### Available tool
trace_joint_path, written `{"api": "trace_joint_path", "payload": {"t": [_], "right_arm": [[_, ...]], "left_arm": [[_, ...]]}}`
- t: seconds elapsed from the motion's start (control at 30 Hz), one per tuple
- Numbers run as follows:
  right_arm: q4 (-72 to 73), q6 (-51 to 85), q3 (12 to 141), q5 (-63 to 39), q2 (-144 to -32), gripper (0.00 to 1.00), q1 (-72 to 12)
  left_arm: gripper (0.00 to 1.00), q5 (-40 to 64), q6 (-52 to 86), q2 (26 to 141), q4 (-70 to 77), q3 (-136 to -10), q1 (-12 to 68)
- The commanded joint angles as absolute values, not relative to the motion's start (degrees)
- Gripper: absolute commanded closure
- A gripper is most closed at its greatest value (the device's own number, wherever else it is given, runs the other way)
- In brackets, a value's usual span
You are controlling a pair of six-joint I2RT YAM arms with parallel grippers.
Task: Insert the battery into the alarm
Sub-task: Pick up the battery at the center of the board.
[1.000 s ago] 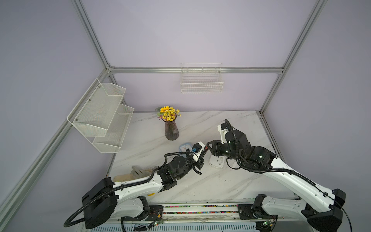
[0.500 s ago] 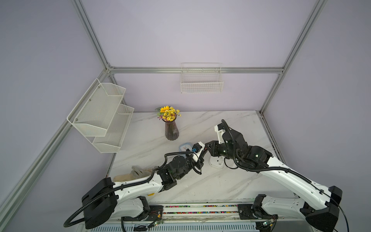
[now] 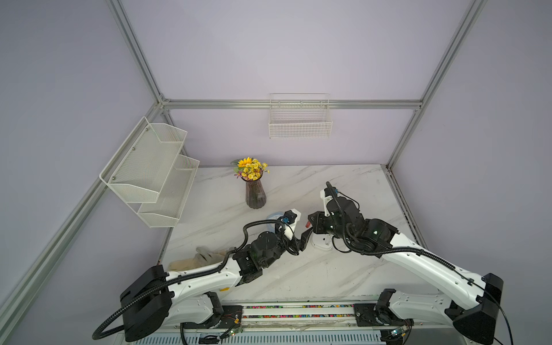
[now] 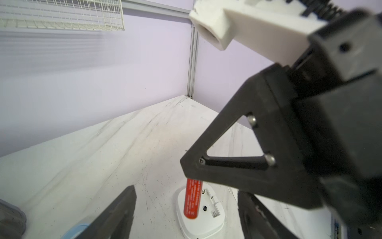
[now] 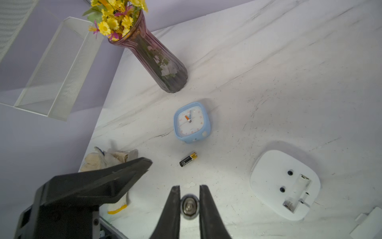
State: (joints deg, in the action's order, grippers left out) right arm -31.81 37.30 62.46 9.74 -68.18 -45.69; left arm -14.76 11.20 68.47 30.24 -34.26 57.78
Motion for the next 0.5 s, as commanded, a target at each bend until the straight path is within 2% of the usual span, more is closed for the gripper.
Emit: {"api": "trace_joint_path", "payload": {"t": [0.0,0.1,0.23,0.47], "right_arm": [[-30.17,37.86,57.96,9.99,-70.10,0.94,-40.63],[-27.84,38.53,53.42,6.17,-71.52,0.95,-35.87],[-24.14,39.44,48.08,3.64,-72.57,0.94,-31.82],[-22.33,38.54,44.93,2.15,-74.63,0.95,-27.66]], "left_arm": [[0.18,-16.18,20.35,66.05,26.26,-33.50,57.83],[0.17,-15.86,26.08,67.62,19.19,-34.39,57.84],[0.17,-12.13,34.12,73.92,17.81,-35.99,57.78],[0.22,0.36,47.23,93.41,16.80,-46.81,57.52]]}}
